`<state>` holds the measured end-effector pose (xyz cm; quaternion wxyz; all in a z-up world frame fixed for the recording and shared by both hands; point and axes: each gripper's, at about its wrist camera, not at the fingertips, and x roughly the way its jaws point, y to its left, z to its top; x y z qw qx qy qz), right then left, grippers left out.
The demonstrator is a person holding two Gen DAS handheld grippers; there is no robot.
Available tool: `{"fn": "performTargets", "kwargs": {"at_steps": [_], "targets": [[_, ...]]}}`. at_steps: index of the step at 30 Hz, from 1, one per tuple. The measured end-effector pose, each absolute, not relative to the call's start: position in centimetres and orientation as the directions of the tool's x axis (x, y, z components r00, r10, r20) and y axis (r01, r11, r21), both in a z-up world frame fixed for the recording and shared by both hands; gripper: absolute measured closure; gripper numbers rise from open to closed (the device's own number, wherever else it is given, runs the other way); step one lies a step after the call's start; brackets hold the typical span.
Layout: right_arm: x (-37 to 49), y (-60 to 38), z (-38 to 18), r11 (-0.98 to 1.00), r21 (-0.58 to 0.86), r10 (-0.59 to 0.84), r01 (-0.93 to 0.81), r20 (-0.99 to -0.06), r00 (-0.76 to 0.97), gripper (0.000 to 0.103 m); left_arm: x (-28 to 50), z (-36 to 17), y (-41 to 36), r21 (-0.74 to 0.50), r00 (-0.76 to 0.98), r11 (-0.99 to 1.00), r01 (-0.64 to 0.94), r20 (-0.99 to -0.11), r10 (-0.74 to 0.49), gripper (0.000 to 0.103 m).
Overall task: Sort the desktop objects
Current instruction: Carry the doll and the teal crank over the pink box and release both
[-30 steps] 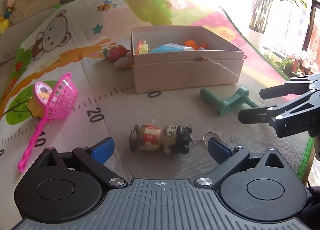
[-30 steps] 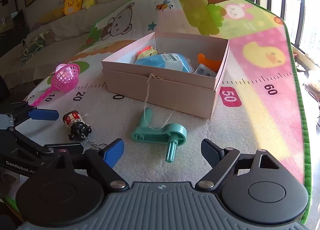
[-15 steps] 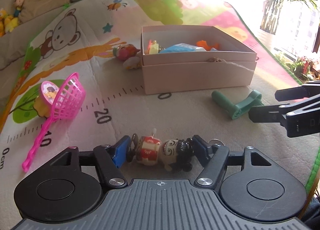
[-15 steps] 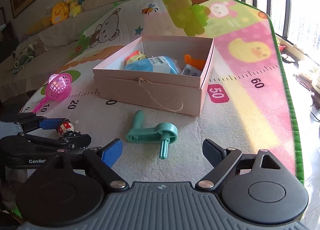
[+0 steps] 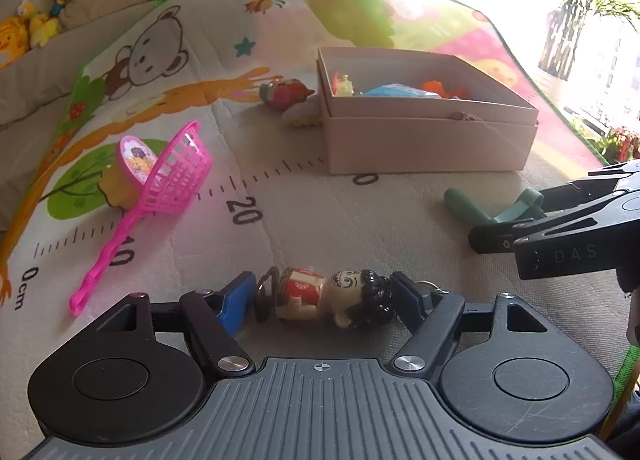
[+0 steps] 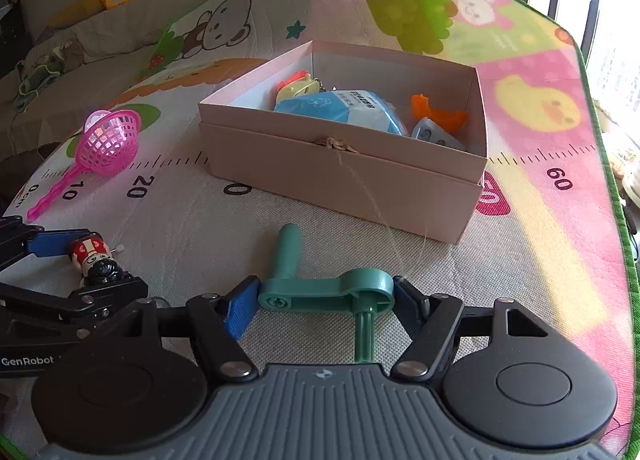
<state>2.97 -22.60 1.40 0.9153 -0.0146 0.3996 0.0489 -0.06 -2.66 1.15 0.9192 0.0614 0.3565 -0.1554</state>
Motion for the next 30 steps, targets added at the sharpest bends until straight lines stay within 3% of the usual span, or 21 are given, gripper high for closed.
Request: {"fn": "performTargets", "kwargs": {"at_steps": [7,15,21,27,30], "targets": [[0.7,-22.1,4.1,0.971,0.084,0.21,-0.223,-0.744,0.634,0.032,-1.8,2.2,-2.4,-0.011,0.71,0.93,0.368,-0.642,-0.289,0.032],[-1.1,-24.0,12.8,0.956,0.127,0.286,-0.263,-0.591,0.754,0.032,-2.4,9.4,-3.0,0.022,0.806,0.91,0.415,-0.472,-0.356,0.032],[-0.6,-26.6,18.0,0.973,0.057,0.223,-0.222,-0.459,0.86,0.032,-0.3,13.4,-6.0,0.08,0.836,0.89,0.449,-0.388,-0.387,0.032],[3.4,-29.7,19.0,0.993,0.025,0.111,-0.111,-0.443,0.89,0.032,5.4,13.1,-11.2,0.082,0.802,0.864,0.497,-0.424,-0.421,0.032],[5.9,-31.4,19.3,0.996,0.049,0.084,-0.07,-0.452,0.888,0.032,8.8,12.8,-12.9,0.012,0.774,0.85,0.527,-0.42,-0.474,0.031]]}}
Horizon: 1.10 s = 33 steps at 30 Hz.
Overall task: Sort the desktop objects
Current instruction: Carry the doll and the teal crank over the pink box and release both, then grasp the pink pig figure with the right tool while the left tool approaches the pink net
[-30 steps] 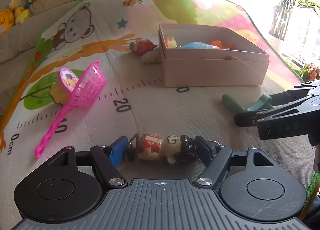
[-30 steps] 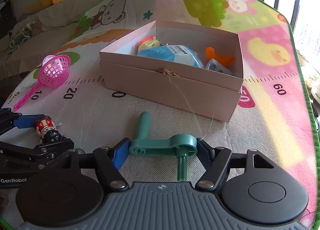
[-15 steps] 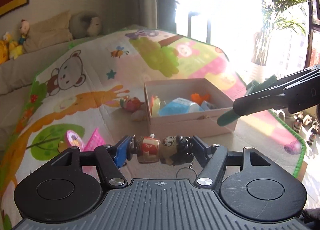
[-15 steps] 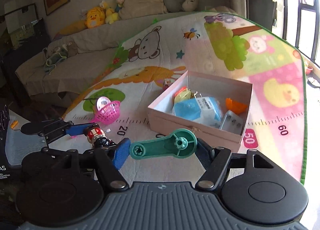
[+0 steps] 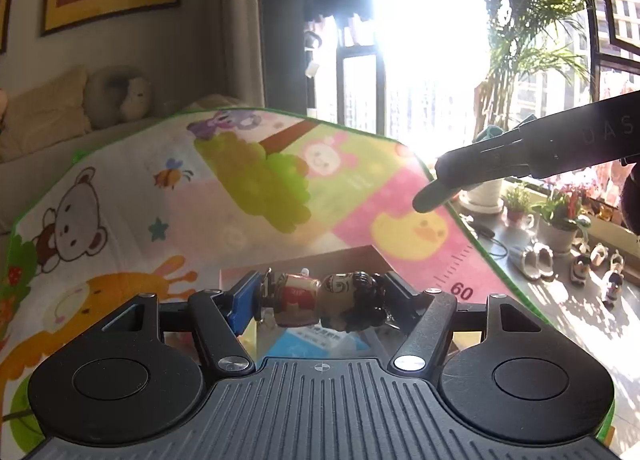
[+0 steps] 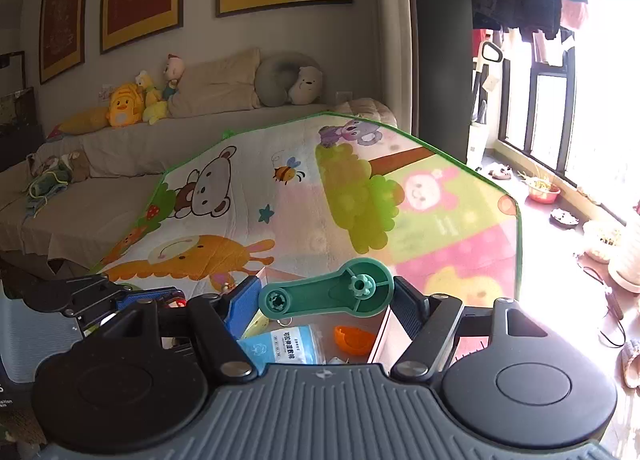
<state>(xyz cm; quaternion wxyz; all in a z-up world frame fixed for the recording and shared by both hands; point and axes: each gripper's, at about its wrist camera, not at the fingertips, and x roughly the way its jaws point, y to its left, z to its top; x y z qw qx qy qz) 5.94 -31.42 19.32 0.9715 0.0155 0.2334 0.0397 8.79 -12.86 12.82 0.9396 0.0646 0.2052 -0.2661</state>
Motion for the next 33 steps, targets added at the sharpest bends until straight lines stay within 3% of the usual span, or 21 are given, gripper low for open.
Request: {"fn": "performTargets", "kwargs": {"at_steps": [4,8,16,20,28,33], "targets": [[8.9,-33.3,19.0,0.995,0.096,0.068,-0.025,-0.478,0.876,0.032,11.4,12.2,-11.1,-0.077,0.759,0.863,0.499,-0.441,-0.478,0.013],[10.9,-34.3,17.5,0.993,0.115,0.076,-0.019,-0.514,0.854,0.032,10.1,10.4,-7.1,-0.065,0.791,0.905,0.42,-0.463,-0.4,0.008],[16.7,-33.0,12.2,0.977,0.21,0.163,-0.037,-0.624,0.764,0.029,4.2,5.2,-3.3,0.056,0.798,0.944,0.325,-0.552,-0.241,0.006],[17.7,-31.5,11.3,0.974,0.221,0.185,-0.05,-0.645,0.741,0.028,2.6,3.9,-1.0,0.098,0.819,0.963,0.251,-0.551,-0.158,0.004],[20.6,-21.5,12.6,0.964,0.097,0.246,-0.248,-0.681,0.689,0.025,4.1,3.2,2.2,0.115,0.85,0.988,0.099,-0.527,-0.024,0.003],[26.6,-14.0,10.7,0.949,0.001,0.206,-0.315,-0.758,0.619,0.025,4.7,2.6,3.7,0.031,0.839,0.993,0.118,-0.538,-0.083,0.003]]}}
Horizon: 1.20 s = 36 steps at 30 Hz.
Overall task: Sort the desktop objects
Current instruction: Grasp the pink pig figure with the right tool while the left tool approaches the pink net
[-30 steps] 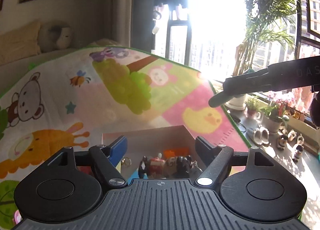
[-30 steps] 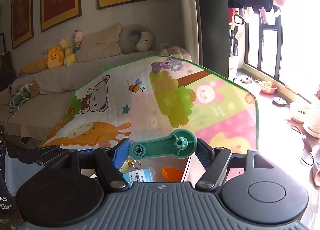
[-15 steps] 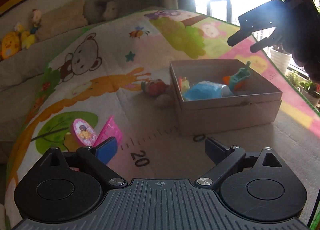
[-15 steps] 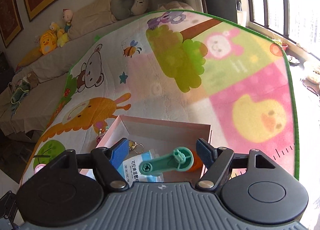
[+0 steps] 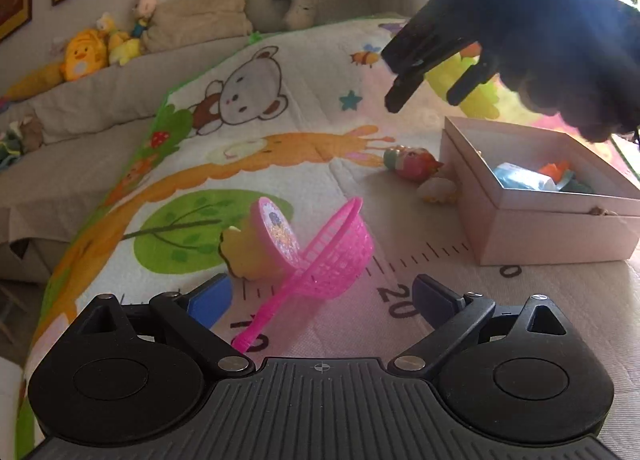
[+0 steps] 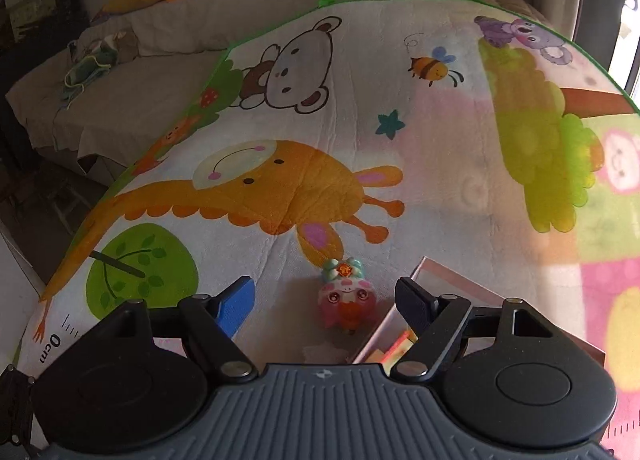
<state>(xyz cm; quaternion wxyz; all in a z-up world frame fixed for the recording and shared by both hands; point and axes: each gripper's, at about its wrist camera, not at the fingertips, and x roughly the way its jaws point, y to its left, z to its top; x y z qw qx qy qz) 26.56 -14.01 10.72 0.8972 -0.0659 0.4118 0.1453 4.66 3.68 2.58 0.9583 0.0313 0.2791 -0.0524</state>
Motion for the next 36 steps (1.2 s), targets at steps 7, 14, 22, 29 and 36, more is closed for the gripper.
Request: {"fn": "performTargets", "kwargs": {"at_steps": [7,14,22,29,36], "targets": [[34.3,-10.7,4.9,0.962,-0.174,-0.032,-0.212,-0.84,0.541,0.032,4.3,2.4,4.0,-0.011,0.833,0.989,0.151,-0.536,-0.133,0.003],[35.0,-9.8,3.4,0.95,-0.203,-0.071,-0.238,-0.88,0.47,0.059,4.4,2.3,4.8,-0.097,0.805,0.979,0.181,-0.557,-0.204,0.003],[30.7,-8.8,4.0,0.954,-0.138,-0.017,-0.266,-0.911,0.413,0.061,4.0,2.7,5.4,-0.126,0.808,0.974,0.187,-0.545,-0.225,0.001],[23.8,-7.4,4.6,0.929,0.013,0.146,-0.369,-0.931,0.334,0.063,3.8,2.4,5.6,-0.121,0.793,0.973,0.197,-0.564,-0.231,0.001],[18.8,-7.9,4.6,0.905,0.135,0.26,-0.404,-0.927,0.272,0.065,2.3,2.0,5.3,-0.102,0.775,0.962,0.252,-0.574,-0.264,0.001]]}}
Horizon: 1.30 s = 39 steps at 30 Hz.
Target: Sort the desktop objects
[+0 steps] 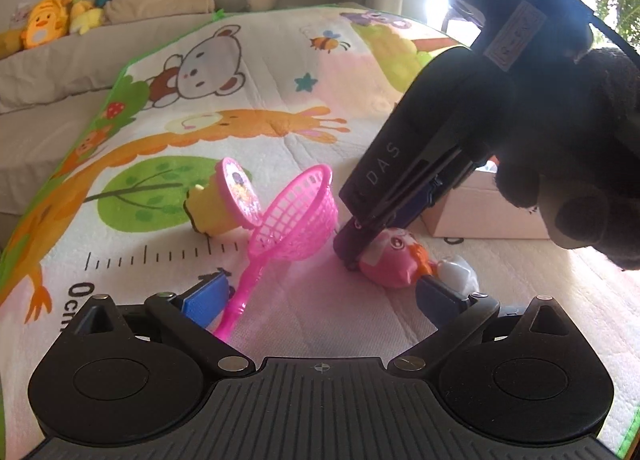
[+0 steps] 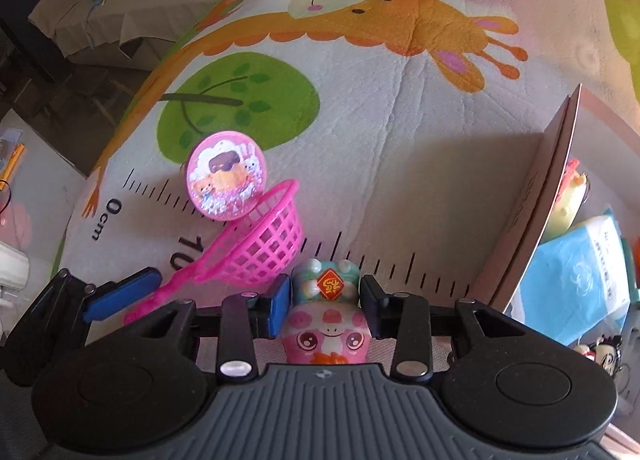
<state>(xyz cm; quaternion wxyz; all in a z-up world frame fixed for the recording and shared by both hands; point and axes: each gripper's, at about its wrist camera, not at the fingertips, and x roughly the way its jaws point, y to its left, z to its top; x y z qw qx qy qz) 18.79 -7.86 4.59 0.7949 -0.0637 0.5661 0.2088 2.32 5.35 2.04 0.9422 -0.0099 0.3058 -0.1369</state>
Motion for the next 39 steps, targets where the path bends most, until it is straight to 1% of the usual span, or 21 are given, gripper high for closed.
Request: {"fn": "performTargets", "kwargs": {"at_steps": [4,8,12,13,15,17,19,21,23,25,27,31,34,39], "targets": [[16.3,-9.8,4.4,0.91,0.145,0.266,-0.389,-0.924,0.276,0.065,1.8,1.9,5.1,-0.101,0.765,0.954,0.281,-0.578,-0.286,0.0],[13.0,-12.1,5.5,0.919,0.085,0.244,-0.385,-0.89,0.385,0.064,2.6,2.2,5.2,-0.132,0.766,0.959,0.252,-0.578,-0.281,0.0],[9.8,-14.9,6.2,0.929,0.054,0.237,-0.365,-0.844,0.481,0.056,3.8,3.2,4.4,-0.137,0.789,0.962,0.234,-0.552,-0.271,0.0],[9.3,-15.7,6.1,0.934,0.058,0.237,-0.352,-0.838,0.491,0.055,3.9,3.3,4.0,-0.134,0.791,0.961,0.243,-0.546,-0.276,0.0],[8.3,-17.3,5.7,0.945,0.071,0.232,-0.32,-0.832,0.503,0.053,4.3,3.5,2.9,-0.124,0.786,0.954,0.275,-0.542,-0.297,0.0],[7.8,-18.8,5.3,0.954,0.092,0.232,-0.284,-0.827,0.512,0.051,4.7,3.2,1.6,-0.118,0.764,0.943,0.311,-0.559,-0.322,0.0],[7.4,-20.5,4.8,0.963,0.12,0.233,-0.24,-0.819,0.525,0.05,4.8,2.6,0.7,-0.132,0.732,0.928,0.348,-0.58,-0.357,0.0],[7.0,-21.4,4.3,0.971,0.127,0.22,-0.203,-0.811,0.543,0.046,4.7,2.1,0.0,-0.162,0.686,0.903,0.398,-0.601,-0.41,0.0],[6.7,-22.1,3.8,0.974,0.125,0.21,-0.186,-0.804,0.556,0.044,4.2,1.8,-0.6,-0.18,0.654,0.882,0.435,-0.61,-0.447,0.0],[6.4,-22.4,3.4,0.976,0.124,0.205,-0.18,-0.798,0.566,0.043,3.6,1.6,-1.0,-0.181,0.639,0.873,0.453,-0.617,-0.459,0.0],[6.2,-22.7,3.0,0.976,0.121,0.205,-0.18,-0.789,0.579,0.039,3.1,1.6,-1.1,-0.179,0.634,0.875,0.45,-0.626,-0.454,0.0],[5.6,-22.9,2.4,0.975,0.11,0.206,-0.192,-0.771,0.602,0.036,2.1,1.4,-1.1,-0.175,0.637,0.888,0.426,-0.639,-0.431,0.0],[5.3,-23.0,2.0,0.974,0.107,0.208,-0.198,-0.76,0.615,0.034,0.8,1.6,-1.2,-0.121,0.652,0.902,0.415,-0.652,-0.387,0.0],[4.1,-22.6,2.0,0.979,0.048,0.169,-0.199,-0.737,0.654,0.034,-1.4,1.5,-1.0,-0.016,0.687,0.914,0.405,-0.654,-0.316,0.0]]}}
